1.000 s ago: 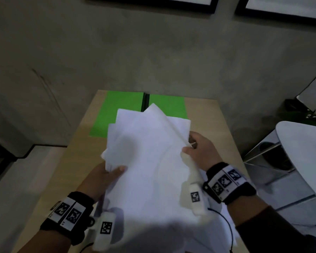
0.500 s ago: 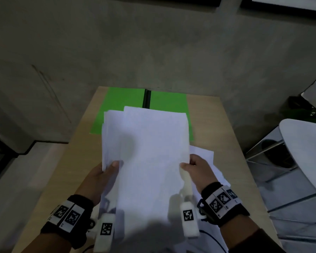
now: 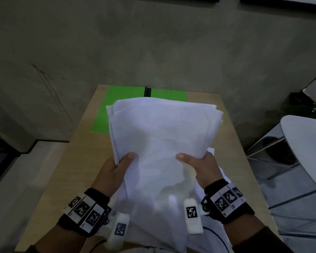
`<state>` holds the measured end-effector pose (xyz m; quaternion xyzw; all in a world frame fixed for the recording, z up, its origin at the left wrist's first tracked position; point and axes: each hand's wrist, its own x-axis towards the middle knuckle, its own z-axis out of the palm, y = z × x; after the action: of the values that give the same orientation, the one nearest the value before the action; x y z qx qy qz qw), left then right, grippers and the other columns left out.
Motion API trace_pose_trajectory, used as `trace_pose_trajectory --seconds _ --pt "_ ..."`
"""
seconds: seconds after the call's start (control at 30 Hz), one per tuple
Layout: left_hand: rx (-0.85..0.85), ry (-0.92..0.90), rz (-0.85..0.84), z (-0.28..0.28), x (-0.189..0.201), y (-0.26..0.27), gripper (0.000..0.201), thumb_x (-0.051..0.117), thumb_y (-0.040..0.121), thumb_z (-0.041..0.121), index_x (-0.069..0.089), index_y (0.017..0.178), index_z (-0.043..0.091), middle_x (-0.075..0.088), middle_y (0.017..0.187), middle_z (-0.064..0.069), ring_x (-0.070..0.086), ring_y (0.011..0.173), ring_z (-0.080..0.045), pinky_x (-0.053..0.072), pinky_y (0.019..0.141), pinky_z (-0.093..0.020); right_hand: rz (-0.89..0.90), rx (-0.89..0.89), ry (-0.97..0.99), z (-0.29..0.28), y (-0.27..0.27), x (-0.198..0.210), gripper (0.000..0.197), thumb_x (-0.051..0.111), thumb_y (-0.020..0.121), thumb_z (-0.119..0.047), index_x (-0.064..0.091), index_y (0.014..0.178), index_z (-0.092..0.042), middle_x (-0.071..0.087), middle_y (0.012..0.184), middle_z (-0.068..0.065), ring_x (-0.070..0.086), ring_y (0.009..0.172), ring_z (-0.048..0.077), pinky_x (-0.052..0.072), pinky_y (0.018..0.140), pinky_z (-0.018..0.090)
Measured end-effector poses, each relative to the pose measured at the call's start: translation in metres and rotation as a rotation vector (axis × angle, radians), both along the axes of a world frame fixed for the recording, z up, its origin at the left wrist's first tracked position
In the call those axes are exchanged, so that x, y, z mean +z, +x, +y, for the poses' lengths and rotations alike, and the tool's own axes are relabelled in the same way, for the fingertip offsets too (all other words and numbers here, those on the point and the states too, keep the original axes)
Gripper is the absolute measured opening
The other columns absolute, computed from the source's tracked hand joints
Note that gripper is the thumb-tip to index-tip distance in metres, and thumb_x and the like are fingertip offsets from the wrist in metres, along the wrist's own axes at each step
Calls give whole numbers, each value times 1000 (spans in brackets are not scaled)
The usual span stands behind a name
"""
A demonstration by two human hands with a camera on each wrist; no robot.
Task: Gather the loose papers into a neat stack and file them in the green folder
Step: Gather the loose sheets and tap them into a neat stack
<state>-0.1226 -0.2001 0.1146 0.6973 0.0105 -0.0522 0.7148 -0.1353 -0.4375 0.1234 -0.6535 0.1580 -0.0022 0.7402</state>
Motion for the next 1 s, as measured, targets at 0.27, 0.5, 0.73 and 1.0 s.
trace_pose_trajectory --seconds 0.27,0.5,0.73,1.0 --pt "8 -30 -188 -3 9 -3 39 75 68 18 64 105 11 74 93 16 69 86 -2 52 68 -14 -128 31 -90 -5 -9 0 24 81 64 0 73 78 -19 77 79 -6 72 76 9 54 64 21" --pt "118 -52 -124 -8 7 -2 18 71 77 2 67 83 18 74 71 17 69 68 1 52 58 -14 -104 13 -112 -3 -10 -6 21 81 68 -4 75 60 -23 75 68 -10 70 66 3 53 58 15" --pt "33 -39 -51 -6 -6 -3 23 80 68 12 69 87 19 76 80 12 71 76 -6 54 62 -19 -58 42 -119 -7 -13 -23 20 82 67 -6 73 73 -22 76 73 -11 71 73 3 56 65 18" --pt "97 62 127 -8 -26 -4 43 77 47 48 70 81 23 76 79 9 70 82 -13 56 75 -37 81 57 -190 -3 -16 -43 14 83 68 -19 72 76 -24 76 83 -6 72 82 10 56 81 31"
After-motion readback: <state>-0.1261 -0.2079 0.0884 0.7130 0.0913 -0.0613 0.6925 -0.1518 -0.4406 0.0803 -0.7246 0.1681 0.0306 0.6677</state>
